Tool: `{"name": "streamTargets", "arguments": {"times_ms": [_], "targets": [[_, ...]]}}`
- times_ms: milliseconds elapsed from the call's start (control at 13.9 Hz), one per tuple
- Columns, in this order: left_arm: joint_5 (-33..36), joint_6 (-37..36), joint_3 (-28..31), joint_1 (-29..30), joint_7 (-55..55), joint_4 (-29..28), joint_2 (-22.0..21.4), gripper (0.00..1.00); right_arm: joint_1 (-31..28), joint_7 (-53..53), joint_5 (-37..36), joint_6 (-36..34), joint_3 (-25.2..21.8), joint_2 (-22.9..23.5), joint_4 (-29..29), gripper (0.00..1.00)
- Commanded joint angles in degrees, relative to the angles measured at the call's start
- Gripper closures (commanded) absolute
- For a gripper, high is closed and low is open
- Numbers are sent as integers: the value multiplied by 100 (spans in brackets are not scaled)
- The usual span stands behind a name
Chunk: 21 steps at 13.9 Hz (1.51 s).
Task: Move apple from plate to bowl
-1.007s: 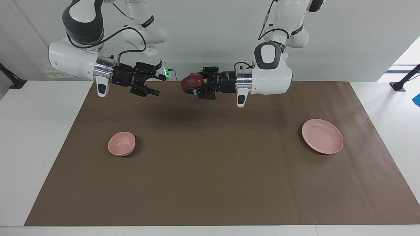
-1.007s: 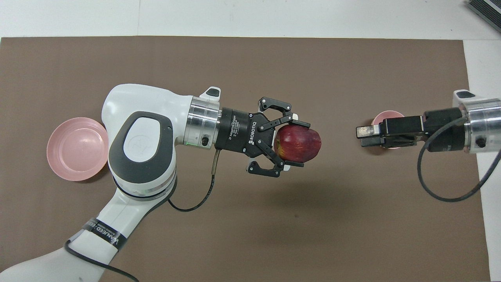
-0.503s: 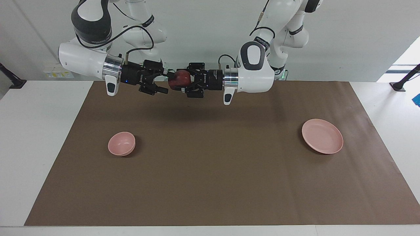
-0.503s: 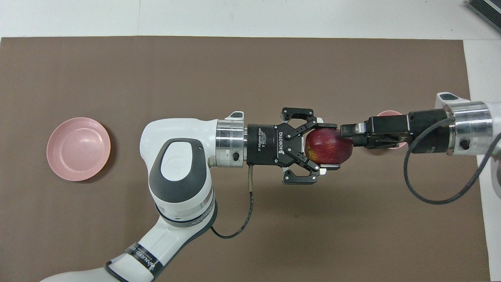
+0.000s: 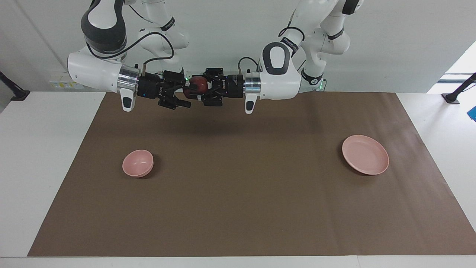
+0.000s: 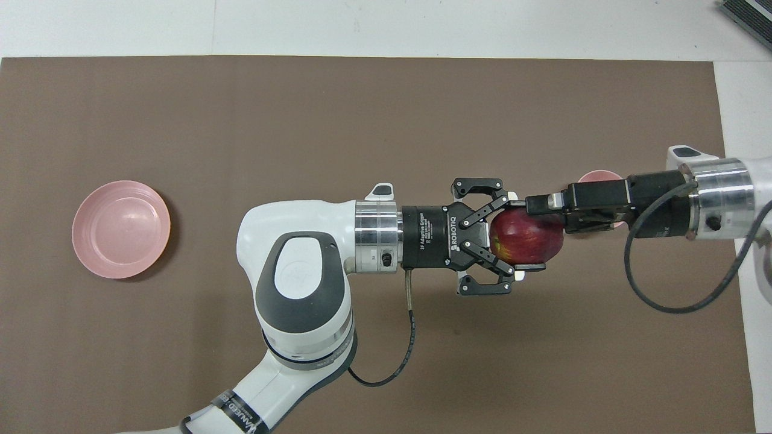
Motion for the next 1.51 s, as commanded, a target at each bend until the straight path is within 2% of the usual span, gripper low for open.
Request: {"name": "streamTargets", "arguments": {"times_ms": [0,432,1438], "targets": [[-223,372,-18,-32,136,22,-36,100,-300,-167,101,-412,10,-87,-100,0],[-232,627,-290,-40,320,251,17,100,-47,-185,57,-71,10,-105,-144,0],[-232,768,-352,-93,532,356,69,100,-46,16,5,-360,10,-272,-381,1]]}}
